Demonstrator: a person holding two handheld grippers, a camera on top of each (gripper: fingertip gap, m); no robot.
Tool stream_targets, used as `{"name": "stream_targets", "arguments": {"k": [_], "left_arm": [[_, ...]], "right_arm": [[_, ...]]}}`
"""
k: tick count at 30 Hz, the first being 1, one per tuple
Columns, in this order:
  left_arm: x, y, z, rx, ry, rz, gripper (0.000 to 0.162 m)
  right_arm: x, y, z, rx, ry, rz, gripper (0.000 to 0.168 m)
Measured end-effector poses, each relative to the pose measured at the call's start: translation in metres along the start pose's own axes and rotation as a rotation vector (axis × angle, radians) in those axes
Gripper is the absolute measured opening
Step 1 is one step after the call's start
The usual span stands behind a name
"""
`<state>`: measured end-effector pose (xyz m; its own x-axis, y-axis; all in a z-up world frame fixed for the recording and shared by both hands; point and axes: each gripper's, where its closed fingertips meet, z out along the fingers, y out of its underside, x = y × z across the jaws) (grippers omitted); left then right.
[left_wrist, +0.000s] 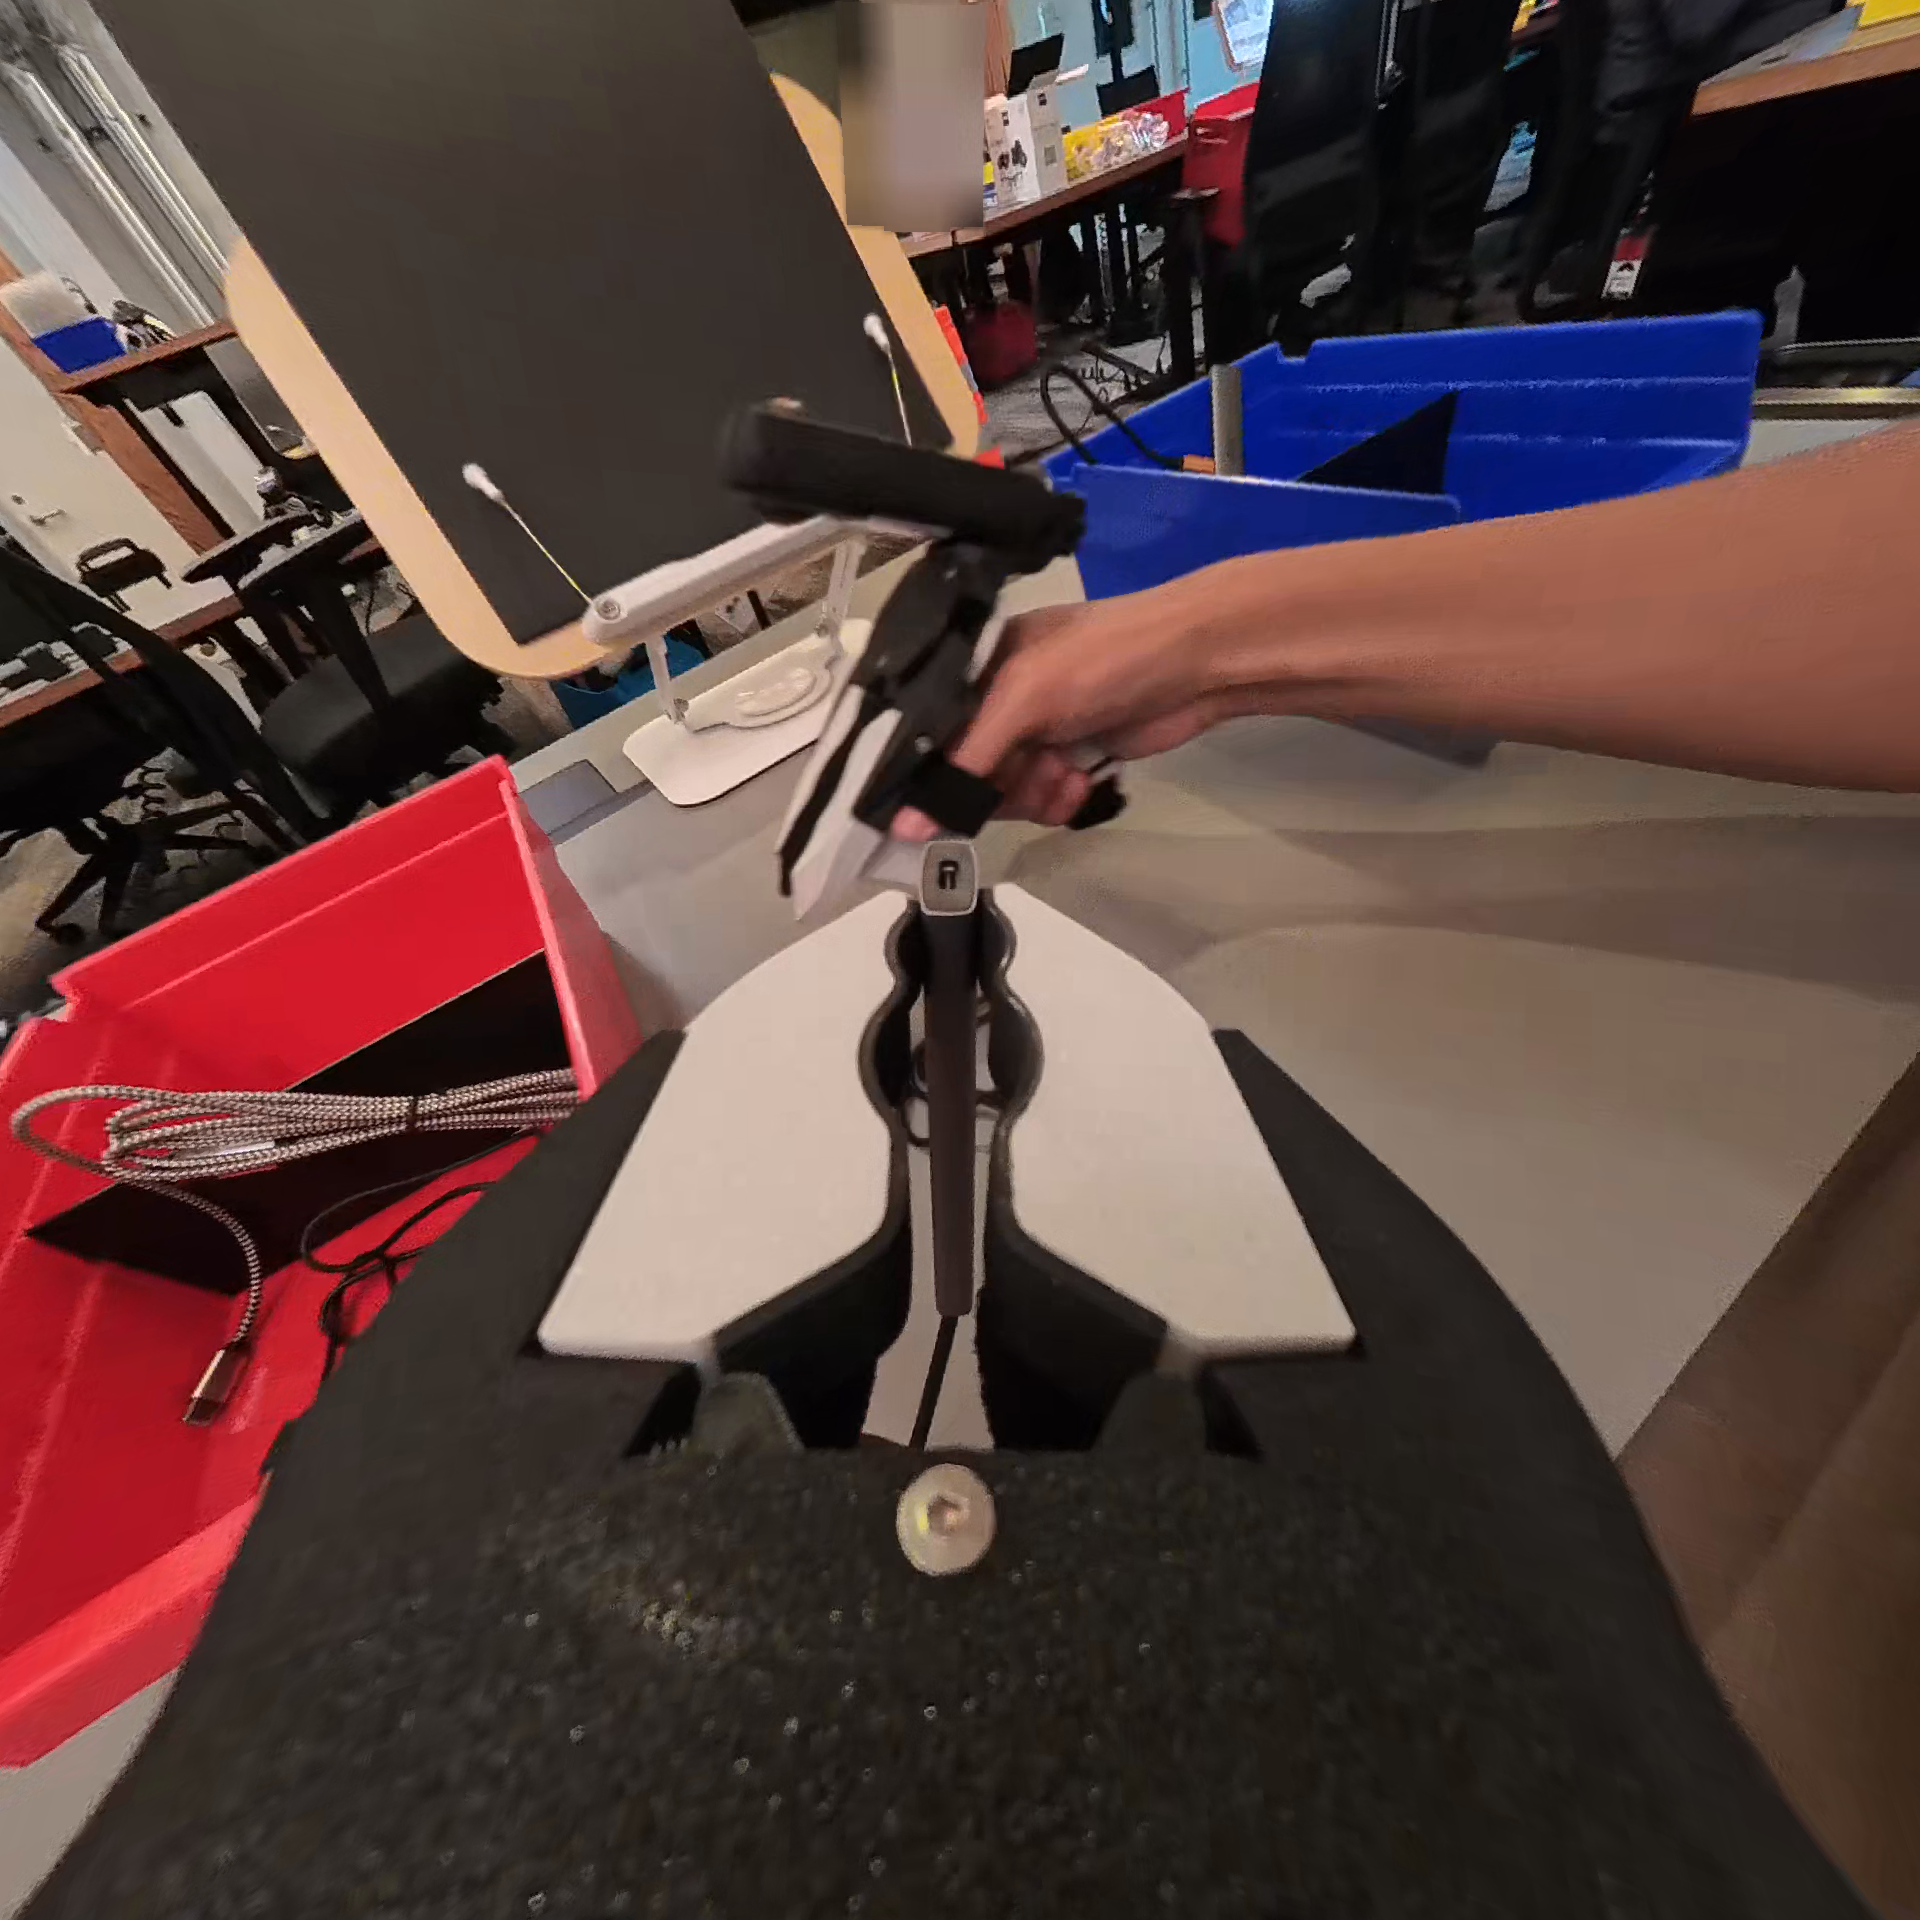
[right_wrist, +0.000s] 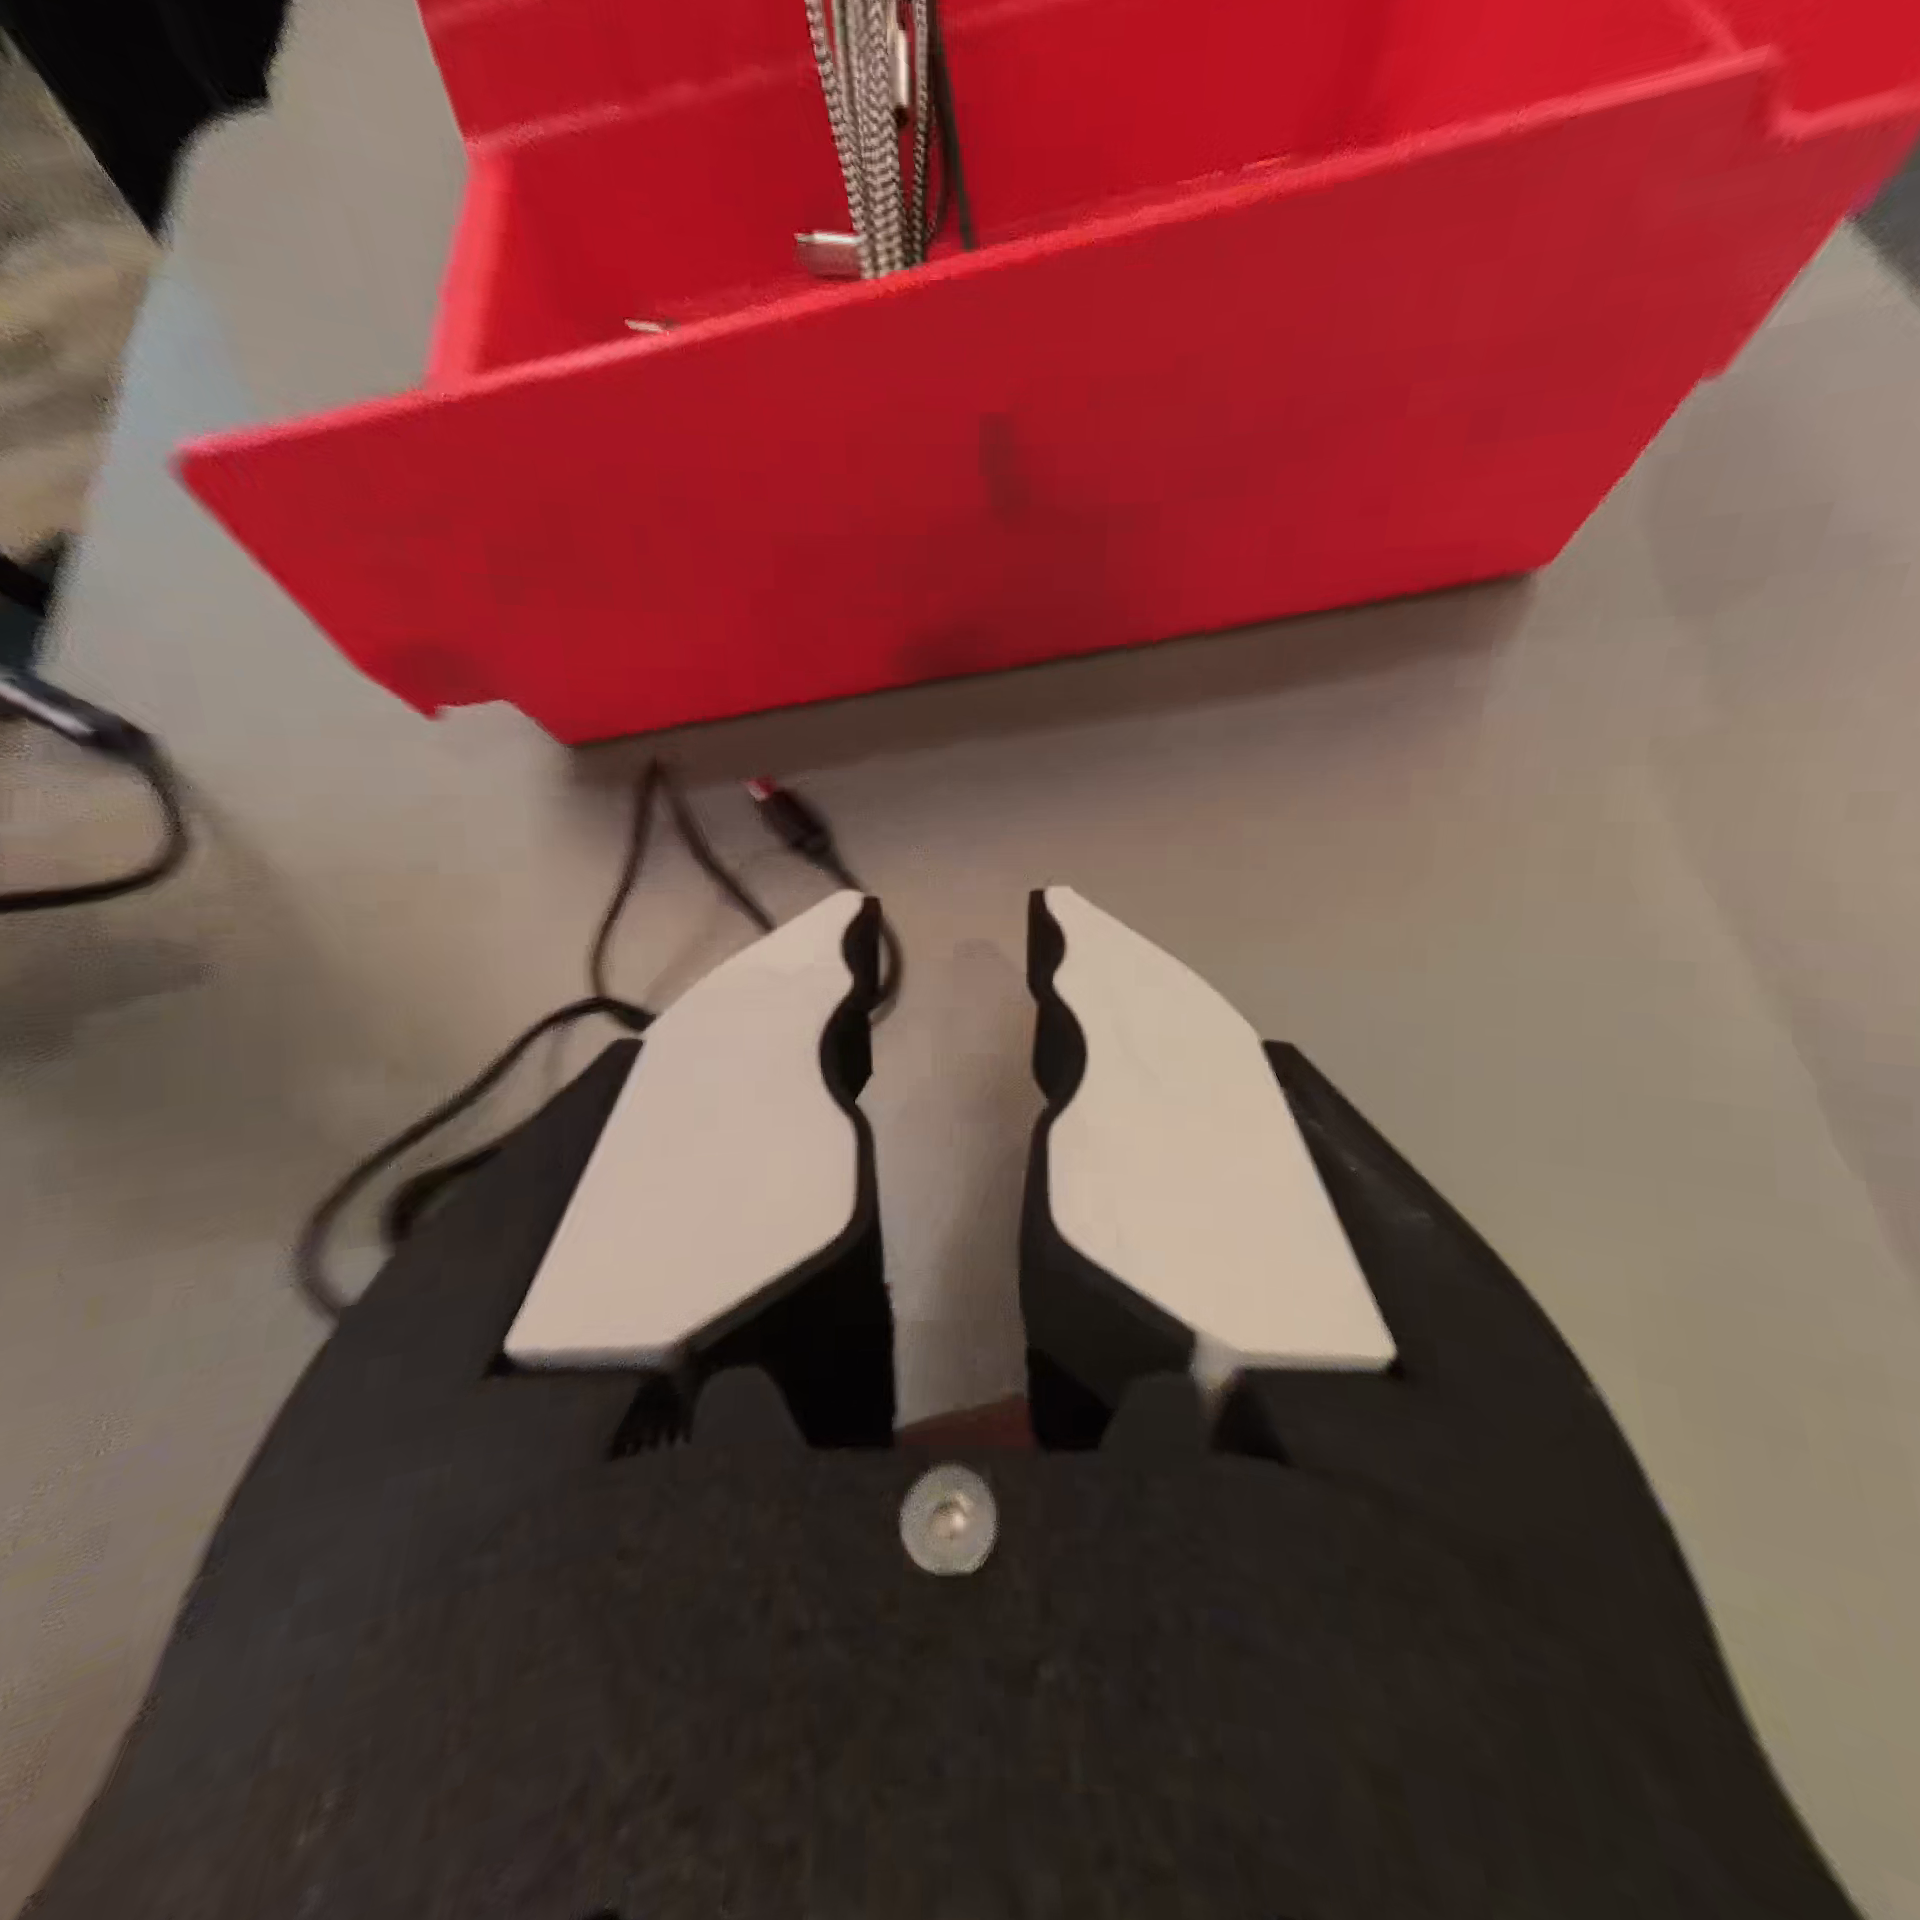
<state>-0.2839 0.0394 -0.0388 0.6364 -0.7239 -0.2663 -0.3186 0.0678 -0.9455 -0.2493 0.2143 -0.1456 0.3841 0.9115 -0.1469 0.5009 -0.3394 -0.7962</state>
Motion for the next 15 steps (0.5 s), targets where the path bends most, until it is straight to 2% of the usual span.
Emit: {"name": "stream_targets", "arguments": {"k": [4, 9, 15], "left_arm": [[0.005, 0.009, 0.004, 0.009, 0.028, -0.036, 0.009], [0.005, 0.021, 0.003, 0.012, 0.055, -0.087, 0.009], [-0.005, 0.023, 0.0, 0.027, 0.07, -0.14, 0.009]], "right_arm": [[-0.013, 0.002, 0.034, -0.073, -0.201, -0.102, 0.025], [-0.038, 0.003, 0.041, -0.121, -0.403, -0.158, 0.018], [-0.028, 0.019, 0.042, -0.247, -0.396, -0.185, 0.023]]}}
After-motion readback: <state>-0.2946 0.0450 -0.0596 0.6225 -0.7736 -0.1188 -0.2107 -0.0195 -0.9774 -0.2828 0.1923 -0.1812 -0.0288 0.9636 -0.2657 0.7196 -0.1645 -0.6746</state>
